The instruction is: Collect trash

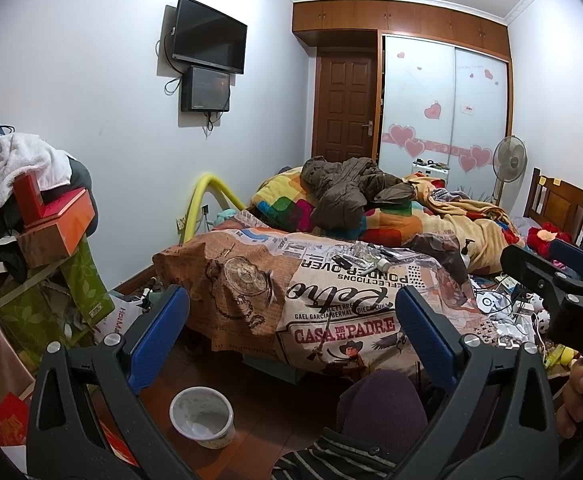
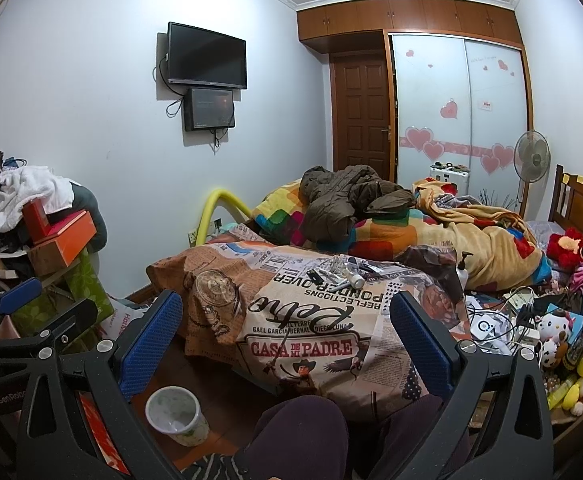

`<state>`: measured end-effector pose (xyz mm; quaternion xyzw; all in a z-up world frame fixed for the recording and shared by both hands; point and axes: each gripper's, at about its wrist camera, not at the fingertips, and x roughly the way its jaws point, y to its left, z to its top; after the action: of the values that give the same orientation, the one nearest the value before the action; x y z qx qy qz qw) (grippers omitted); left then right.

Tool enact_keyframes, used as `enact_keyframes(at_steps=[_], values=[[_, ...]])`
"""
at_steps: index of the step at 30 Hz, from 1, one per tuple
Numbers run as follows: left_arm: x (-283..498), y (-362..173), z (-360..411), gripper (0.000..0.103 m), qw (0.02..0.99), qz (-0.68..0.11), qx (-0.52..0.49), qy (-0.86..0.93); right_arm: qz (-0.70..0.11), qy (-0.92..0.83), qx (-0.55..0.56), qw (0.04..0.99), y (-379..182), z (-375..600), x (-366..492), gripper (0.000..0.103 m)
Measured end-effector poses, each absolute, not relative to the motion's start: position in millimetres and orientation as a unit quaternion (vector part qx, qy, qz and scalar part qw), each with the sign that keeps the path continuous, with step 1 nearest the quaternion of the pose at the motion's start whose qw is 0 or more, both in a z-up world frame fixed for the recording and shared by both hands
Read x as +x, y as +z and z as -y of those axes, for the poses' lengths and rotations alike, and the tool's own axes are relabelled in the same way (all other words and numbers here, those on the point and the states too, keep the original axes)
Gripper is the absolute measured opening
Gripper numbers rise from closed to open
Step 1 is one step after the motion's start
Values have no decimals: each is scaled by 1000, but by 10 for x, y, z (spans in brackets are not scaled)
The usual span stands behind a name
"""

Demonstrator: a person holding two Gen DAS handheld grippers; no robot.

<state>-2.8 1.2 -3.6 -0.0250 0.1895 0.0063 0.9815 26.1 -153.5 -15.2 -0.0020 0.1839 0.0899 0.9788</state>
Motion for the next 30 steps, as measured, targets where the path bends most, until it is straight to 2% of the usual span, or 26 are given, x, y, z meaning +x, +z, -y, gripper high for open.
enact_keyframes(at_steps=[15,30], values=[[273,-46,10,103,980,-193,-41,-5,-191,96,11,977,-210,1661,529,103],[1635,-232,335,103,967,-251,-34,-39,-203,8,32,979,-383,2362,1452,103]])
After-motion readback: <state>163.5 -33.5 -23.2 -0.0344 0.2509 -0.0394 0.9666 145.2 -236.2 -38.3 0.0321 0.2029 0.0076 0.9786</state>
